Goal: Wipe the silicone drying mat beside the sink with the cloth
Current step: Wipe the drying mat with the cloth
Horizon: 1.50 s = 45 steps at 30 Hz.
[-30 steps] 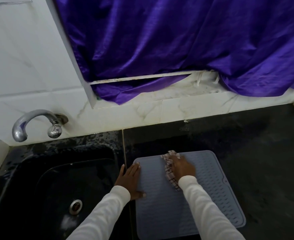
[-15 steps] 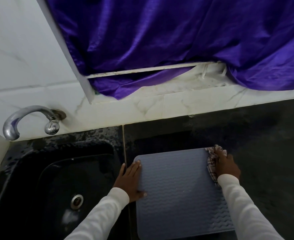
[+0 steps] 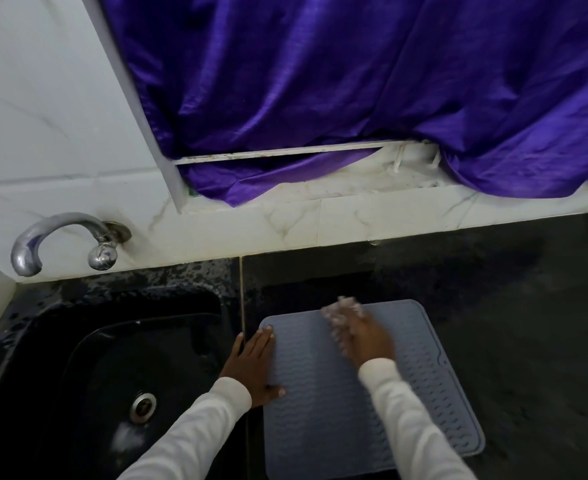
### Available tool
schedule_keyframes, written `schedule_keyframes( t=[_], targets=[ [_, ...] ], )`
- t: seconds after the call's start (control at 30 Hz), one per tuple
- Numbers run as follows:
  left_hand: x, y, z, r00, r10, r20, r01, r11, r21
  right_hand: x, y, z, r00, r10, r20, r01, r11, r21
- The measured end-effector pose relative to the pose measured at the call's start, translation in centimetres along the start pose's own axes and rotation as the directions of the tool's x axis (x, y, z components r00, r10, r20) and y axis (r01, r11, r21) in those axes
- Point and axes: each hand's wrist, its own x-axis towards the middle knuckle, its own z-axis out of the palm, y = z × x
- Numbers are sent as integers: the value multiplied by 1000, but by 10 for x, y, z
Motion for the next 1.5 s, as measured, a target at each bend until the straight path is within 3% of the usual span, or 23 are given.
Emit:
schedule_keyframes(
  t=[0.1, 0.2, 0.33, 0.47, 0.67, 0.87, 1.0, 1.1, 1.2, 1.33, 1.5],
  targets=[
    [-2, 4, -4, 1000, -20, 5, 20, 999, 51, -22, -67, 41, 981, -149, 126, 152, 988, -19],
    [-2, 6, -5, 999, -32, 18, 31, 996, 86, -38, -94, 61, 967, -139, 212, 176, 970, -170],
    [-2, 3, -2, 999, -46, 8, 46, 999, 30, -28, -67, 46, 984, -150, 92, 167, 961, -219],
    [-4, 1, -1, 1000, -26, 4, 26, 999, -25, -2, -6, 13, 987, -11, 158, 56, 958, -282],
    [-1, 2, 1, 1000, -14, -3, 14, 998, -54, 6, 74, -34, 981, 191, 43, -159, 906, -391],
    [1, 8, 1, 1000, -15, 10, 15, 999, -43, 12, 137, -71, 927, 366, -81, -369, 851, -374],
    [4, 14, -2, 1000, -28, 13, 28, 1000, -11, 22, 132, -76, 897, 441, -34, -420, 827, -374],
    [3, 15, -1, 999, -28, 18, 28, 1000, -6, 16, 107, -75, 887, 462, -17, -450, 853, -266],
    [2, 13, 0, 1000, -21, 10, 21, 999, -28, -7, 57, -55, 950, 306, 57, -290, 937, -195],
    [-5, 11, 1, 1000, -23, -16, 22, 999, -27, -65, -30, -8, 989, -19, 147, 23, 999, -22],
    [-12, 4, 3, 998, -48, -45, 47, 999, -7, -103, -98, 56, 957, -155, 245, 196, 968, -155]
  ],
)
